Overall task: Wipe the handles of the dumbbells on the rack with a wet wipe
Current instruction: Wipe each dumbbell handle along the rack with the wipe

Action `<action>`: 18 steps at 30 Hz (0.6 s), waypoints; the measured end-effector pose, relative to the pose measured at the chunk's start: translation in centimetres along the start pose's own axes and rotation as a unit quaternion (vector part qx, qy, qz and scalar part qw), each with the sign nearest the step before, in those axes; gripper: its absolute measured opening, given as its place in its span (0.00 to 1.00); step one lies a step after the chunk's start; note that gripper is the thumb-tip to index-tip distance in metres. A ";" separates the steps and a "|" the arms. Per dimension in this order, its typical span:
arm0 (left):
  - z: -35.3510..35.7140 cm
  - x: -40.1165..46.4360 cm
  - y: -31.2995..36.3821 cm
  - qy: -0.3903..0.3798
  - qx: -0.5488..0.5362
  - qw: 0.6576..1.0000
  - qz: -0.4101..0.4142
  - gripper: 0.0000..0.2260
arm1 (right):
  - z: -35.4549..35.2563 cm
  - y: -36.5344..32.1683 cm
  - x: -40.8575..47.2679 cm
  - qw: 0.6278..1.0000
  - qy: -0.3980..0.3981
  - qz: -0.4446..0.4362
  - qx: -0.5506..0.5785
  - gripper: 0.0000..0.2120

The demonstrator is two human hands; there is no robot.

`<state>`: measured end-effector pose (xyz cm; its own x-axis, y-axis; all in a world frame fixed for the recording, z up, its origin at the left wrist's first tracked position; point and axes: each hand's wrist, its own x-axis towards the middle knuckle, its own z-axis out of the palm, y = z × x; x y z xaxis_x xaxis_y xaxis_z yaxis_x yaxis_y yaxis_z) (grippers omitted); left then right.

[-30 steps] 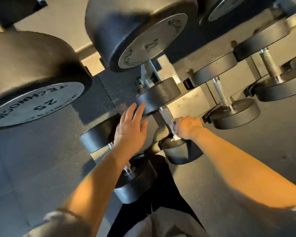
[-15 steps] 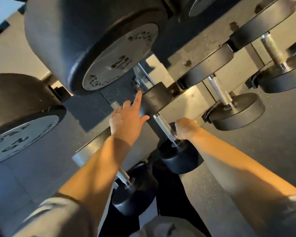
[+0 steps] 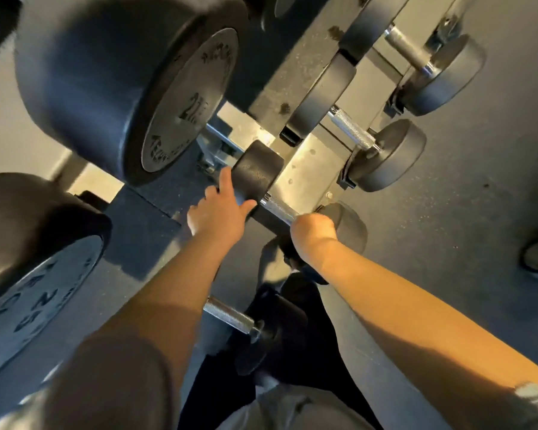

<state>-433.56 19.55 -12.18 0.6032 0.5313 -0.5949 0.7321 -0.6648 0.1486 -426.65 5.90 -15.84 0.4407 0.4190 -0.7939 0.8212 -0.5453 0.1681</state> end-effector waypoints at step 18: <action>-2.2 3.5 3.2 -0.149 -0.031 0.988 0.002 0.45 | -1.0 1.3 0.9 0.997 -0.026 -0.016 0.067 0.17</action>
<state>-428.38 20.46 -12.04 0.4934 0.3449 -0.7985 0.7531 -0.6287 0.1937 -424.83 6.26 -15.77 0.3931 0.4020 -0.8270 0.7775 -0.6255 0.0655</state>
